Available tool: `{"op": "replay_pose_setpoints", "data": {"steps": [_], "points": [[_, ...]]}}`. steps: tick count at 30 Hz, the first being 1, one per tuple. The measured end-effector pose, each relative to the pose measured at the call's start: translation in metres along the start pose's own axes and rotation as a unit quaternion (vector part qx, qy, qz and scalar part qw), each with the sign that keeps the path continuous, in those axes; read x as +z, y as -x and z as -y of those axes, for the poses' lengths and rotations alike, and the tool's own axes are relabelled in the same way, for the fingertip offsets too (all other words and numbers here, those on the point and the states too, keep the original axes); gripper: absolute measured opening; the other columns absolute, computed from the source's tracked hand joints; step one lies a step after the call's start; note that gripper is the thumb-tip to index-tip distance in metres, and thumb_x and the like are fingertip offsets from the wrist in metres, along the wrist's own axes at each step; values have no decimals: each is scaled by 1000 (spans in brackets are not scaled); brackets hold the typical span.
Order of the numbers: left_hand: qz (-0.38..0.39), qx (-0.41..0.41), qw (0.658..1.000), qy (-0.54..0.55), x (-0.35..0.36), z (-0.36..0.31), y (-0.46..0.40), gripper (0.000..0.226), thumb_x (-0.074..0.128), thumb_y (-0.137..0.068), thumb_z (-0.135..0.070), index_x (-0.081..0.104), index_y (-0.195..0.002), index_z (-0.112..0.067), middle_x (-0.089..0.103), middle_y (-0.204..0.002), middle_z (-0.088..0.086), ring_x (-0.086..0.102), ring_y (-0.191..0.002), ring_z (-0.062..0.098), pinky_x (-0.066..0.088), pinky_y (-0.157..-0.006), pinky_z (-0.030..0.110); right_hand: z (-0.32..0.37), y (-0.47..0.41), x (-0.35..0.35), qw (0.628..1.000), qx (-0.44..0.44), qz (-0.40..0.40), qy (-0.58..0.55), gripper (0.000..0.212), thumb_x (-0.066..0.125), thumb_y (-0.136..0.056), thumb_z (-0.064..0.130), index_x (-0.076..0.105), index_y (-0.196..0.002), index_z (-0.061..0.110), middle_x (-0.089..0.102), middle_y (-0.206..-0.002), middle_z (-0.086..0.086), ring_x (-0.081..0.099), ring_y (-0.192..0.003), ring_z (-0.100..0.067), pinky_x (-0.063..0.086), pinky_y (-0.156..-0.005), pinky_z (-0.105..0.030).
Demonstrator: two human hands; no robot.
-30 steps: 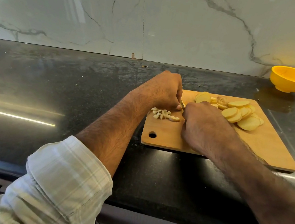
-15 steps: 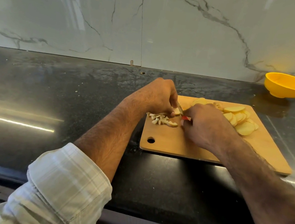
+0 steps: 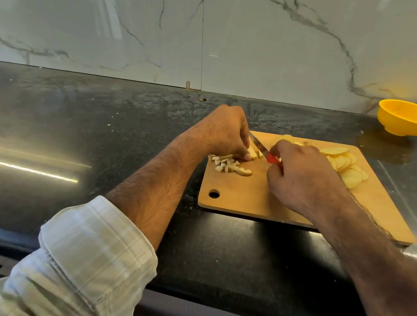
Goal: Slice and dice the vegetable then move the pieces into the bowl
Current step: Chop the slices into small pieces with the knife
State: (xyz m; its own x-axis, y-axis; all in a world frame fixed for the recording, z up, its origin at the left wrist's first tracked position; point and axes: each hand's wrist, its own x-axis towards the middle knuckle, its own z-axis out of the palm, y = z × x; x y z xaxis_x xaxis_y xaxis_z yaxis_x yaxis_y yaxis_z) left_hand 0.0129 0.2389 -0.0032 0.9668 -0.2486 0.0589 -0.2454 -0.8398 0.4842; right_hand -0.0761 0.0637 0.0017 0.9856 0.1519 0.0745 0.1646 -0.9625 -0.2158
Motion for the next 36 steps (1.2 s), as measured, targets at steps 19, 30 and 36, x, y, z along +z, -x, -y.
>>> {"op": "replay_pose_setpoints", "data": {"steps": [19,30,36], "points": [[-11,-15,1000,3,2,1,0,11,89,-83,-24,80,-85,-17,78,-94,-3,72,-92,8,59,-82,23,16,5,-7,988,-25,88,127,45,58,-101,35,54,-146,30,61,-125,-1,58,-105,-21,54,-84,-37],[-8,-19,1000,-7,-1,-7,4,10,88,-84,-23,80,-85,-17,78,-91,-3,73,-89,8,60,-80,23,15,-5,-6,995,-34,81,48,37,69,-96,27,60,-132,23,55,-103,3,55,-96,-17,55,-85,-33],[-10,-6,1000,7,-2,-1,7,17,91,-81,-23,84,-94,-17,78,-96,-6,71,-93,5,61,-91,30,3,-3,5,997,-66,27,41,36,62,-95,32,64,-131,28,62,-105,4,57,-95,-17,54,-83,-33]]}}
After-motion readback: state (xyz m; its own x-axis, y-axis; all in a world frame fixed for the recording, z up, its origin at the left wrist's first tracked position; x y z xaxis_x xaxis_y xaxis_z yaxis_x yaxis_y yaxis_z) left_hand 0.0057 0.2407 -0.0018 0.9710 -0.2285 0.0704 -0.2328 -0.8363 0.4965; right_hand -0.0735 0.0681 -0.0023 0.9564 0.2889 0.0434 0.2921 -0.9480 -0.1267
